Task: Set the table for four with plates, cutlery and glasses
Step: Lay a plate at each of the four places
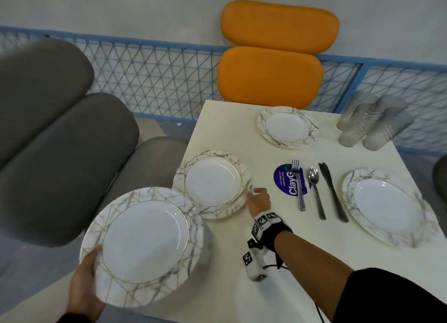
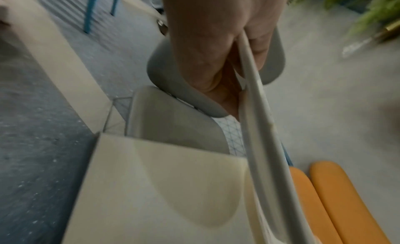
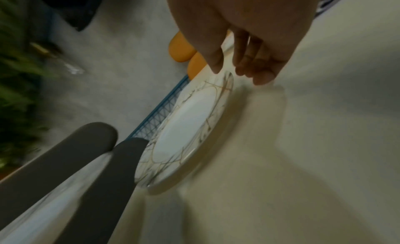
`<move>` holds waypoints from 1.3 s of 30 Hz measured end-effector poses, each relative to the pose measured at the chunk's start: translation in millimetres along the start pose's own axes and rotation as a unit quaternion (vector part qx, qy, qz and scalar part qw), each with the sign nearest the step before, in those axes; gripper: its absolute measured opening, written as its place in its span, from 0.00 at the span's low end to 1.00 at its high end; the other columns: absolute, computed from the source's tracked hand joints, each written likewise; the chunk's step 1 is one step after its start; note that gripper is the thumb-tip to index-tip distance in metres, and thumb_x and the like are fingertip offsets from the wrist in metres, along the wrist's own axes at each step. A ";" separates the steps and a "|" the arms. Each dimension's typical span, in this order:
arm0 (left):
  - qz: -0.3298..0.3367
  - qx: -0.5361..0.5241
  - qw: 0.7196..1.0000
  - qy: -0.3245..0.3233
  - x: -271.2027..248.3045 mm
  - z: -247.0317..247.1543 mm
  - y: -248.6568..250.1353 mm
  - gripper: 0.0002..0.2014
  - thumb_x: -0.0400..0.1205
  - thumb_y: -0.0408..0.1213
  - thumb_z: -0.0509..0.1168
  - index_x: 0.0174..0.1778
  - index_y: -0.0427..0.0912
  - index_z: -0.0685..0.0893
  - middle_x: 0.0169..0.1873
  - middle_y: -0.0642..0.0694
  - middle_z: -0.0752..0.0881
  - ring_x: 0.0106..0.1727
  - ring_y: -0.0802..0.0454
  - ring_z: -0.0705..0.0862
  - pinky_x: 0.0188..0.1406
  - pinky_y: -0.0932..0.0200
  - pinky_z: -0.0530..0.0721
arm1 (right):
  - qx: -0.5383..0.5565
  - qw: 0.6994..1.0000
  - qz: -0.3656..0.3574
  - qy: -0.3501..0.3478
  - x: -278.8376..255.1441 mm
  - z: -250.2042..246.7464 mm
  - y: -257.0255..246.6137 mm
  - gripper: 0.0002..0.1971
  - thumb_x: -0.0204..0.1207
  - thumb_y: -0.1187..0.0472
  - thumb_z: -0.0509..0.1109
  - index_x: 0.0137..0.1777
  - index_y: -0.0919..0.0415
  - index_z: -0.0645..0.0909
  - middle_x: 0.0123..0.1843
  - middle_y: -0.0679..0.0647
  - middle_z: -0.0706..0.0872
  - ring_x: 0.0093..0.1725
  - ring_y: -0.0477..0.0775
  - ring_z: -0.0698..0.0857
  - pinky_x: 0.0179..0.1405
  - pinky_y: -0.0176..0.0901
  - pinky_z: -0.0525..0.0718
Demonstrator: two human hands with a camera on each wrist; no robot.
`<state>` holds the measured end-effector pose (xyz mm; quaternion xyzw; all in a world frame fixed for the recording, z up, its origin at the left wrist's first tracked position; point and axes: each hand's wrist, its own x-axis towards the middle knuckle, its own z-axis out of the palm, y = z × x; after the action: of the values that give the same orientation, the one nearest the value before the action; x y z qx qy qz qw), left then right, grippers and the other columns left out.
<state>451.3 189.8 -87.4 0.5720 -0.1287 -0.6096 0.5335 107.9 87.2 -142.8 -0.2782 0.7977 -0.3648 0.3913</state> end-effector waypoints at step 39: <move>-0.082 0.515 0.820 -0.236 -39.9 183.7 -173.0 0.05 0.75 0.27 0.72 0.44 0.30 0.87 0.30 0.38 0.88 0.25 0.52 0.86 0.29 0.62 0.88 | -0.076 0.987 0.050 -0.132 -21.9 -278.3 171.8 0.16 0.75 0.72 0.68 0.63 0.71 0.78 0.34 0.53 0.82 0.35 0.51 0.81 0.36 0.38 0.83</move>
<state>202.0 207.1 -140.4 0.6103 -0.4984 -0.6125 0.0629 -137.8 303.9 -151.9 -0.3125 0.7773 -0.2430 0.4891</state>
